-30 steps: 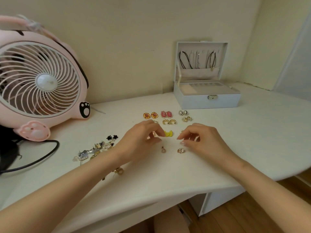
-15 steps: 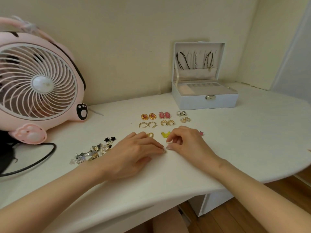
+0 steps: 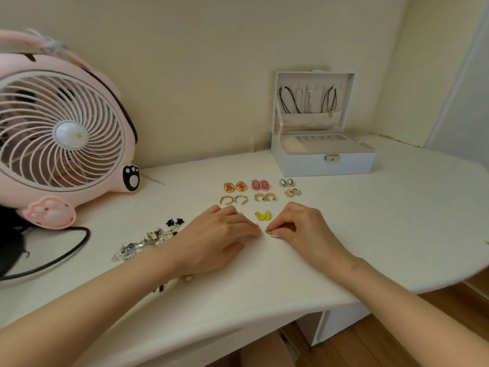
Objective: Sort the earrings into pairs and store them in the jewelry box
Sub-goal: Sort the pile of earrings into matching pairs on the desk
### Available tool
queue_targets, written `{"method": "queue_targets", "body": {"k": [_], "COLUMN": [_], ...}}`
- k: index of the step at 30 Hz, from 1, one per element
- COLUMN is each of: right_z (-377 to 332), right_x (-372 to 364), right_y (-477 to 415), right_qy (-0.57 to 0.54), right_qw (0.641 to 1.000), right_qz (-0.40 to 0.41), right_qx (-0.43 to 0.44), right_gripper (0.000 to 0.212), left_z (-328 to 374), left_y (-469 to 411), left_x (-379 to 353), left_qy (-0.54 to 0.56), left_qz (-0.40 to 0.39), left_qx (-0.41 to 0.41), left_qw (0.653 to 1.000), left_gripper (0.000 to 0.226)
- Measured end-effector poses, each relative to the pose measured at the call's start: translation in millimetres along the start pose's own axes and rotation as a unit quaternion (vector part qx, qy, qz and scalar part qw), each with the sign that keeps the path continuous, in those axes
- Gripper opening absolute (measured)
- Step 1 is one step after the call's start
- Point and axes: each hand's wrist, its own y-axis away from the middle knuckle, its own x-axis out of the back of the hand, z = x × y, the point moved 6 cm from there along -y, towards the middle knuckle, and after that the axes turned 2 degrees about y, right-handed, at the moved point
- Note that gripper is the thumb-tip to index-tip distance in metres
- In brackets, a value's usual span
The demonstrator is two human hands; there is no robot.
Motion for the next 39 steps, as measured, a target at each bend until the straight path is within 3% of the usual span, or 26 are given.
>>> {"method": "queue_targets", "body": {"k": [11, 16, 19, 22, 25, 32, 35, 39], "right_z": [-2.4, -6.0, -14.8, -24.7, -34.7, -72.6, -93.0, -125.5], "right_x": [-3.7, 1.7, 3.6, -0.7, -8.2, -32.9, -45.1, -65.9], "right_y": [-0.3, 2.1, 0.8, 0.1, 1.1, -1.3, -9.7, -25.7], "right_qy": [0.028, 0.028, 0.025, 0.013, 0.007, -0.014, -0.018, 0.0], "right_qw": [0.999, 0.999, 0.998, 0.998, 0.998, 0.993, 0.99, 0.984], "right_qz": [0.017, 0.03, 0.043, 0.038, 0.028, -0.016, -0.039, -0.072], "right_qx": [-0.008, 0.015, 0.033, 0.047, 0.062, 0.112, 0.132, 0.164], "right_gripper": [0.007, 0.007, 0.002, 0.004, 0.006, 0.007, 0.009, 0.013], "left_z": [-3.3, -30.2, -56.9, -82.0, -97.5, -92.4, -102.2, -110.7], "left_y": [-0.6, 21.0, 44.8, 71.9, 97.5, 114.6, 124.9, 139.2], "left_x": [0.9, 37.4, 52.9, 59.2, 62.1, 61.2, 64.1, 56.8], "left_qy": [0.056, 0.099, 0.086, 0.093, 0.11, 0.119, 0.131, 0.143], "left_qz": [0.011, 0.097, 0.11, 0.107, 0.104, 0.06, 0.062, -0.007], "left_qx": [0.006, 0.068, 0.141, 0.228, 0.294, 0.315, 0.365, 0.397], "left_qw": [0.998, 0.988, 0.98, 0.963, 0.944, 0.94, 0.92, 0.906], "left_gripper": [0.048, 0.041, 0.038, 0.021, 0.021, 0.011, 0.004, 0.008]}}
